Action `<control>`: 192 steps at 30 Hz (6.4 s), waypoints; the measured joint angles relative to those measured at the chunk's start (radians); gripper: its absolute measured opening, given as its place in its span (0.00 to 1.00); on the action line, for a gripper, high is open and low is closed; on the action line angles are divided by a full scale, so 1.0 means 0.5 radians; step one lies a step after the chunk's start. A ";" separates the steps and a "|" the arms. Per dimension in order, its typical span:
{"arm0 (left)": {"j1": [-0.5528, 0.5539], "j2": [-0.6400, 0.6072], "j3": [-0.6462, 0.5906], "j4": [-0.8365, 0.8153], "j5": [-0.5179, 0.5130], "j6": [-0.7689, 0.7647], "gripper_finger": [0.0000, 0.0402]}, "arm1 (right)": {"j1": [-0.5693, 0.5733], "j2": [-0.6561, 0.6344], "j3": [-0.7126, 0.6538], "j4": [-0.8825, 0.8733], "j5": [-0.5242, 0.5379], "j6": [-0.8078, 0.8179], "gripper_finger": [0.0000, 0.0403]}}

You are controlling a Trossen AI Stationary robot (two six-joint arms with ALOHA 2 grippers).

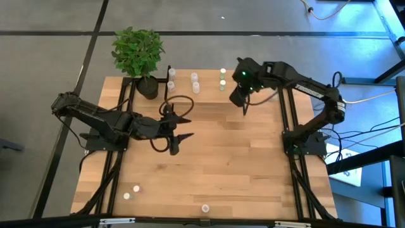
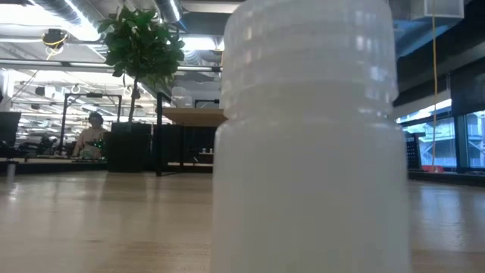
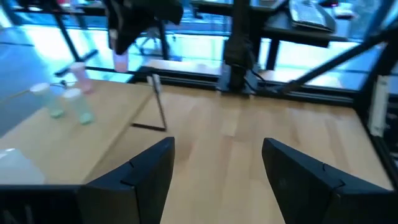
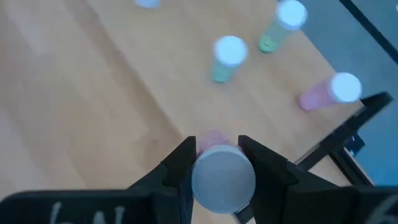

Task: Pick and place medicine bottles onto shelf by color
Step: Put the right red pill bottle on the shelf aligned with the other red pill bottle, then put the red pill bottle on the shelf aligned with the other red pill bottles

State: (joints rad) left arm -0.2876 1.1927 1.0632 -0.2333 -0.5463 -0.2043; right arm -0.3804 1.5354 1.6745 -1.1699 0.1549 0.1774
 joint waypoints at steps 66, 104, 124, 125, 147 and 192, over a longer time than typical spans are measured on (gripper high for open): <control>0.165 -0.001 0.000 -0.025 -0.074 0.033 0.59 | -0.435 0.415 -0.030 0.070 -0.035 -0.096 0.31; 0.164 -0.001 0.000 -0.023 -0.074 0.060 0.59 | -0.482 0.445 -0.028 0.077 -0.103 -0.108 0.32; 0.164 -0.001 0.000 -0.023 -0.074 0.060 0.59 | -0.482 0.444 -0.029 0.082 -0.102 -0.101 0.44; 0.164 -0.001 0.000 -0.023 -0.074 0.060 0.59 | -0.482 0.444 -0.029 0.084 -0.102 -0.101 0.45; 0.165 -0.001 0.000 -0.023 -0.074 0.060 0.59 | -0.481 0.435 -0.029 0.084 -0.031 -0.102 0.56; -0.126 -0.001 0.000 -0.057 -0.072 -0.002 0.59 | 0.399 -0.025 0.588 -0.406 0.391 -0.059 0.56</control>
State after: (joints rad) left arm -0.3509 1.1923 1.0630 -0.2619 -0.5823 -0.2052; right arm -0.1806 1.5229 1.9683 -1.3727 0.3503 0.1478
